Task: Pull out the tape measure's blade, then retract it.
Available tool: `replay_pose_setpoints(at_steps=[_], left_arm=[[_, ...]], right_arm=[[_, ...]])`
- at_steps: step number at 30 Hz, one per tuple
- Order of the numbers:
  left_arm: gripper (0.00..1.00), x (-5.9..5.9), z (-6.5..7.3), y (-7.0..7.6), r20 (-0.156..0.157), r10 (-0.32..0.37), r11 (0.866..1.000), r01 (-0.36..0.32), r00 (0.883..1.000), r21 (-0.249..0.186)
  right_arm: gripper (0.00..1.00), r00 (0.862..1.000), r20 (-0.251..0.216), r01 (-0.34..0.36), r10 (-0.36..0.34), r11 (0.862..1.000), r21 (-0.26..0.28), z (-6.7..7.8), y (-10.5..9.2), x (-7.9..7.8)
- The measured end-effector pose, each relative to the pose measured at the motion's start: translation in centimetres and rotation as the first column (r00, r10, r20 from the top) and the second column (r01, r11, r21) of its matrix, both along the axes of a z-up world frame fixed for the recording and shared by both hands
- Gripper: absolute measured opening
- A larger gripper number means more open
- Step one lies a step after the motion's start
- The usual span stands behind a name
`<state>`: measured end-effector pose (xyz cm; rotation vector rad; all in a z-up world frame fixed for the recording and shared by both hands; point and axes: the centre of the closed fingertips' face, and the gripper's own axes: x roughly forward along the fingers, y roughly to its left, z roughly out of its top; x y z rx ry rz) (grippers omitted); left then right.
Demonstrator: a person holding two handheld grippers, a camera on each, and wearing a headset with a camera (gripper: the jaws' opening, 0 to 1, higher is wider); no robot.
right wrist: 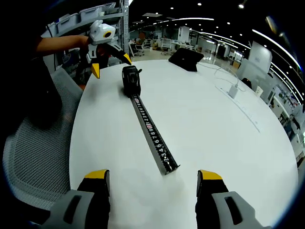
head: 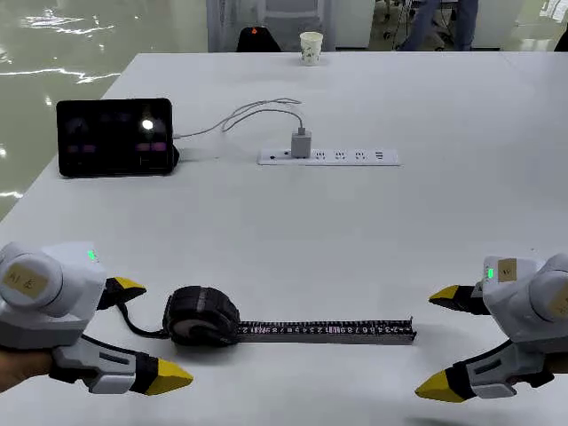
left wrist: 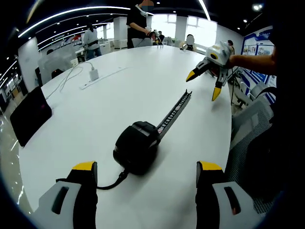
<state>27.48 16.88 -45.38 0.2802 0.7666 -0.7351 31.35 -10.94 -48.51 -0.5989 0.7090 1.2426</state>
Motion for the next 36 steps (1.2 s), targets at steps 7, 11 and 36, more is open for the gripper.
replay_pose_setpoints(at_steps=[7, 11, 36], left_arm=[[0.86, -0.9, -0.1, -0.5, 0.019, 0.055, 0.998, -0.055, 0.998, -0.031], [0.88, -1.2, -0.1, -0.5, 0.038, 0.107, 0.993, -0.105, 0.994, -0.054], [0.95, -3.3, 1.8, -2.2, 0.097, 0.233, 0.969, -0.222, 0.968, -0.112]], right_arm=[[0.79, 0.998, 0.002, 0.058, -0.058, 0.998, 0.04, 0.7, 0.5, -0.8], [0.82, 0.996, -0.003, 0.089, -0.089, 0.994, 0.07, 1.2, 0.8, -1.3], [0.98, 0.945, -0.017, 0.325, -0.327, 0.93, 0.172, 2.8, 1.6, -3.7]])
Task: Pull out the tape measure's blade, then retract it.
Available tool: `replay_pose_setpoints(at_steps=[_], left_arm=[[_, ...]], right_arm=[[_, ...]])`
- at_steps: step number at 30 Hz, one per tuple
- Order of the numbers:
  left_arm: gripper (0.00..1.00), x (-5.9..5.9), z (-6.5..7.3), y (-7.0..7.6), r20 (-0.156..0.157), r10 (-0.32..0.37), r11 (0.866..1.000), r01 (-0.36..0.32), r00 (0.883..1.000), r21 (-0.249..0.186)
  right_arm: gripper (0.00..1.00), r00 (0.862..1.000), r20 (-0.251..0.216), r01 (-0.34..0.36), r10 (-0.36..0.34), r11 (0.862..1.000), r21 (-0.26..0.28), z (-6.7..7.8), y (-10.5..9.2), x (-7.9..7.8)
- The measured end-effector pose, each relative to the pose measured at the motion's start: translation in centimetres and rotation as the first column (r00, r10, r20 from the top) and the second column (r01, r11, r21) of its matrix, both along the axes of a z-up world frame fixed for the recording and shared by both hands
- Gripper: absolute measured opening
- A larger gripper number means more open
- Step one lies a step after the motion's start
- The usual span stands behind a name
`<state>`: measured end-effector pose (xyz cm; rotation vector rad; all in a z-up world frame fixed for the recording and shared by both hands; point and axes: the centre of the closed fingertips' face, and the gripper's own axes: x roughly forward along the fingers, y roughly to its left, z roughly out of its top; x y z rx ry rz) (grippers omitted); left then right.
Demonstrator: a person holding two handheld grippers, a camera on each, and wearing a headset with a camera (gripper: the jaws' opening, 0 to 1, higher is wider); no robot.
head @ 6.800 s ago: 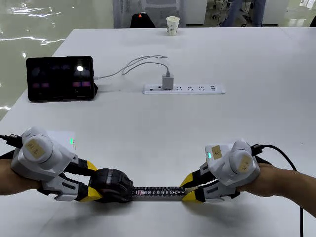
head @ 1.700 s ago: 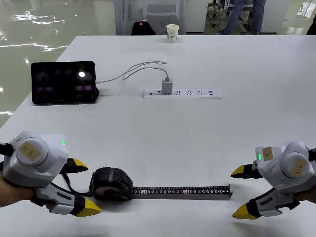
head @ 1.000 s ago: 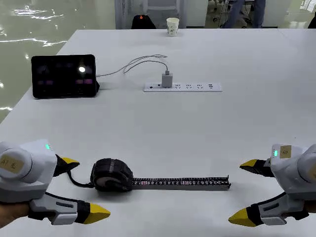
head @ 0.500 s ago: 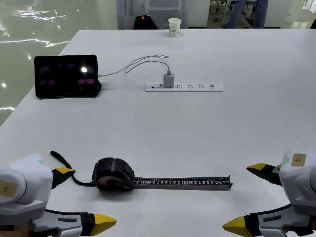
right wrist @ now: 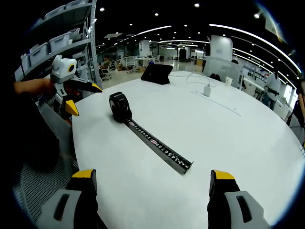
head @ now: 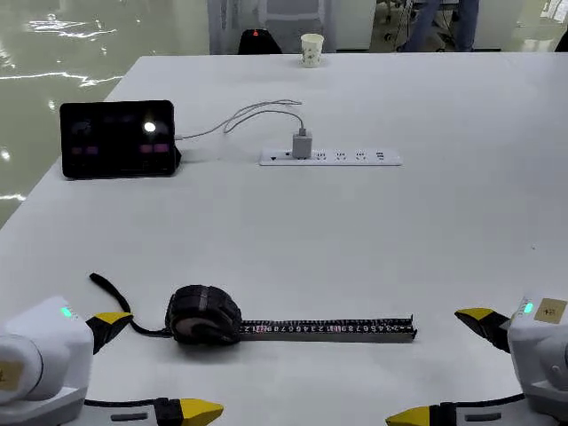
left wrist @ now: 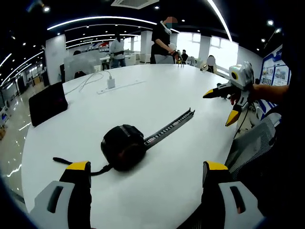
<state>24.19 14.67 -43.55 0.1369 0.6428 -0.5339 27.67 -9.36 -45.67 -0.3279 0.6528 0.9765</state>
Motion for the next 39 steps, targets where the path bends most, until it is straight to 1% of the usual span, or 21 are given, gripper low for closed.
replay_pose_setpoints(at_steps=[6, 9, 11, 13, 16, 19, 21, 23, 28, 35, 39], left_arm=[[0.98, -0.4, 0.5, -0.7, 0.02, 0.035, 0.999, -0.034, 0.999, -0.02], [0.99, -0.7, 0.5, -1.0, 0.02, 0.049, 0.998, -0.048, 0.999, -0.034], [0.99, -0.8, 0.4, -1.3, 0.02, 0.052, 0.998, -0.051, 0.998, -0.035], [0.99, -0.9, 0.4, -1.4, 0.015, 0.06, 0.998, -0.06, 0.998, -0.037], [0.99, -1.0, 0.6, -1.6, 0.019, 0.078, 0.996, -0.077, 0.997, -0.042], [0.99, -1.1, 0.7, -1.7, 0.023, 0.091, 0.995, -0.09, 0.996, -0.043], [0.99, -1.3, 0.7, -1.7, 0.018, 0.102, 0.994, -0.101, 0.995, -0.045], [0.99, -1.4, 0.7, -1.7, 0.02, 0.114, 0.993, -0.113, 0.993, -0.045], [0.99, -1.9, 0.8, -2.0, 0.016, 0.128, 0.991, -0.128, 0.992, -0.044], [0.99, -2.0, 0.8, -2.5, 0.018, 0.151, 0.988, -0.15, 0.988, -0.044], [0.99, -1.9, 0.9, -2.5, 0.027, 0.169, 0.985, -0.168, 0.985, -0.044]], right_arm=[[0.99, 0.998, 0.003, 0.059, -0.059, 0.998, 0.018, 0.4, 0.1, -0.2], [0.99, 0.996, 0.004, 0.085, -0.085, 0.996, 0.031, 0.6, 0.3, -0.4], [0.99, 0.996, 0.006, 0.093, -0.093, 0.995, 0.034, 0.7, 0.5, -0.7], [0.99, 0.995, 0.005, 0.102, -0.102, 0.994, 0.033, 0.6, 0.7, -0.9], [0.99, 0.993, 0.002, 0.115, -0.116, 0.993, 0.027, 0.5, 1.1, -1.3], [0.99, 0.991, -0.003, 0.133, -0.132, 0.991, 0.033, 0.6, 1.4, -1.5], [0.99, 0.99, -0.007, 0.138, -0.137, 0.99, 0.036, 0.6, 1.6, -1.7], [0.99, 0.989, -0.004, 0.151, -0.151, 0.988, 0.028, 0.7, 1.7, -1.8], [0.99, 0.984, -0.01, 0.176, -0.176, 0.983, 0.047, 1.1, 2.0, -2.0], [0.99, 0.982, -0.01, 0.188, -0.188, 0.981, 0.053, 1.4, 2.5, -2.4], [0.99, 0.98, -0.018, 0.197, -0.196, 0.979, 0.056, 1.5, 2.5, -2.5]])
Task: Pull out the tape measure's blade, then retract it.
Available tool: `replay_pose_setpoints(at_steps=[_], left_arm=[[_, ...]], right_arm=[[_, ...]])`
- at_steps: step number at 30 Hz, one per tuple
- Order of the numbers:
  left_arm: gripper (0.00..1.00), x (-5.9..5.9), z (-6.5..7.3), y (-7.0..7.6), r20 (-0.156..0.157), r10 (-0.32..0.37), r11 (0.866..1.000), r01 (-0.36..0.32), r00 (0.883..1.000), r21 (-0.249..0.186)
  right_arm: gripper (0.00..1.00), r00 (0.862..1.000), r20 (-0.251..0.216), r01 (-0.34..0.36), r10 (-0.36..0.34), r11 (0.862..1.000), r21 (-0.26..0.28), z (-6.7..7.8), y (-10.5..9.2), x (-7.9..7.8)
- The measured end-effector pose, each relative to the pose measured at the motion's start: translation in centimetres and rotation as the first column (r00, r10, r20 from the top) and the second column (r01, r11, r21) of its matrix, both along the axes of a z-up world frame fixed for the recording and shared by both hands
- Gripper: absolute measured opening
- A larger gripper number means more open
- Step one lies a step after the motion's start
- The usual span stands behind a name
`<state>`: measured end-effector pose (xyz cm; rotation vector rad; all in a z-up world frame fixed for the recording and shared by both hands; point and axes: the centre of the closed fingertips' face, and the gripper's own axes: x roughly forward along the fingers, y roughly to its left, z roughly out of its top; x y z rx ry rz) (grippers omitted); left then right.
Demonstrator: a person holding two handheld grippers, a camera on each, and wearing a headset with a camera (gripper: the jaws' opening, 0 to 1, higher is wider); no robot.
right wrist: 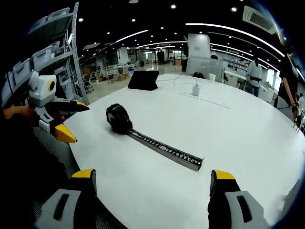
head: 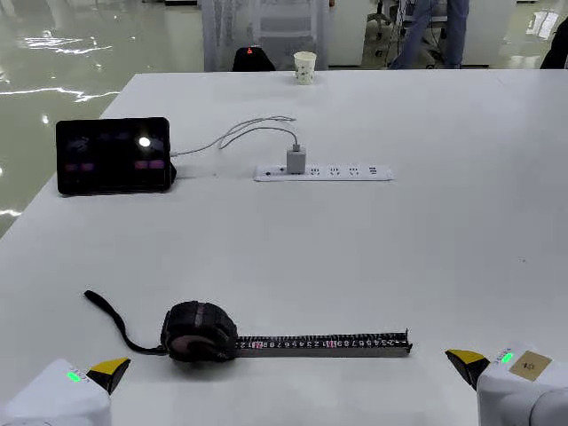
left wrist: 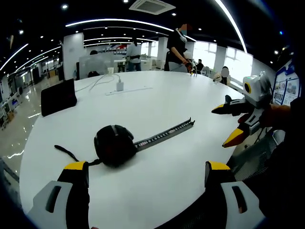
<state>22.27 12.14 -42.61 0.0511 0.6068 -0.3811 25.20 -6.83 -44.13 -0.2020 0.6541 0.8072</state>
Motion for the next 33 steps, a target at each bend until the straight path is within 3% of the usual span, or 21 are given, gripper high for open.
replay_pose_setpoints(at_steps=[11, 33], left_arm=[[0.99, -0.06, -0.08, -0.59, -0.007, 0.025, 1.0, -0.026, 1.0, -0.003], [0.99, 0.41, 0.25, -0.69, 0.009, 0.043, 0.999, -0.043, 0.999, 0.001]], right_arm=[[0.99, 1.0, -0.001, 0.026, -0.026, 1.0, 0.014, 0.54, -0.02, -0.07], [0.99, 1.0, 0.0, 0.028, -0.028, 0.999, 0.019, 0.74, -0.06, -0.26]])
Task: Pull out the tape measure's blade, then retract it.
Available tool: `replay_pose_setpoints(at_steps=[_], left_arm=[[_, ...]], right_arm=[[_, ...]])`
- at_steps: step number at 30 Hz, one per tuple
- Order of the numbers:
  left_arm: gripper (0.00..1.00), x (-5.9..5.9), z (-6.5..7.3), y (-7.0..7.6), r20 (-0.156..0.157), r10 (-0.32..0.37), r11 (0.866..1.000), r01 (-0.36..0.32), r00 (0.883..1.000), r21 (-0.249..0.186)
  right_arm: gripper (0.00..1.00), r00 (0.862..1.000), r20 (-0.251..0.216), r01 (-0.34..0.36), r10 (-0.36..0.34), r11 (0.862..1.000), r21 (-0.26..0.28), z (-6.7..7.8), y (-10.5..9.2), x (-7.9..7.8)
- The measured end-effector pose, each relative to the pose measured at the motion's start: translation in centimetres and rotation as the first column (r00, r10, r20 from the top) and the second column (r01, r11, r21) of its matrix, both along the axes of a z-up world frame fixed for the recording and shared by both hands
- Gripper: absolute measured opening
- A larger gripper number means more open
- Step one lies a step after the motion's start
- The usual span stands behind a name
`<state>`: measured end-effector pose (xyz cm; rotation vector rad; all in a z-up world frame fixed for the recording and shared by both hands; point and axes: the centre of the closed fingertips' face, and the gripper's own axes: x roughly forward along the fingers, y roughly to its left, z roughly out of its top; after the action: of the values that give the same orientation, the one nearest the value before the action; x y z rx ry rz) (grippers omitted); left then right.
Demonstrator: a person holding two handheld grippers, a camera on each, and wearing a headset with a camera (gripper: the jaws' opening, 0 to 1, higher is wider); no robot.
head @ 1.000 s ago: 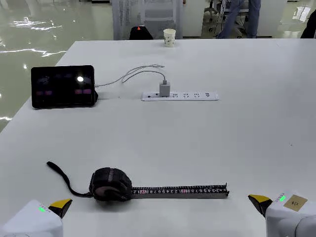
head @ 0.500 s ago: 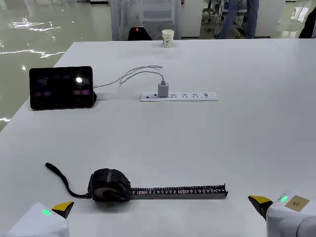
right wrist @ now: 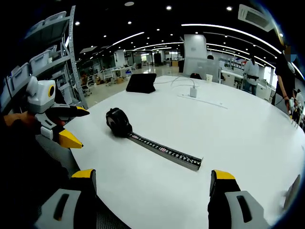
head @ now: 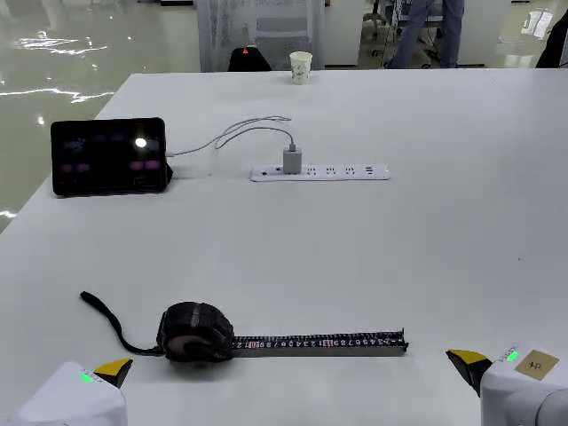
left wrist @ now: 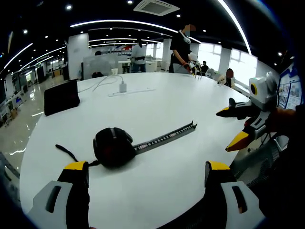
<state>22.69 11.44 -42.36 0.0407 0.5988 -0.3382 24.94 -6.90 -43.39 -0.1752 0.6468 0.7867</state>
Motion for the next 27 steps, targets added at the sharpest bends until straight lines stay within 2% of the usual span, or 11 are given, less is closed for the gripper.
replay_pose_setpoints(at_steps=[7, 12, 27], left_arm=[[0.99, 0.2, -0.1, -0.1, -0.002, 0.005, 1.0, -0.005, 1.0, -0.002], [0.99, 0.4, 0.0, -0.2, 0.004, 0.005, 1.0, -0.005, 1.0, -0.003], [0.99, 1.4, -0.4, 0.2, 0.005, 0.035, 0.999, -0.035, 0.999, -0.004]], right_arm=[[0.99, 1.0, 0.004, -0.016, 0.016, 1.0, 0.009, 0.1, 0.2, -0.2], [0.99, 0.999, 0.012, -0.052, 0.052, 0.999, -0.001, -0.1, 0.5, -0.3], [0.99, 0.991, 0.015, -0.13, 0.13, 0.991, 0.015, -0.2, 0.9, -0.1]])
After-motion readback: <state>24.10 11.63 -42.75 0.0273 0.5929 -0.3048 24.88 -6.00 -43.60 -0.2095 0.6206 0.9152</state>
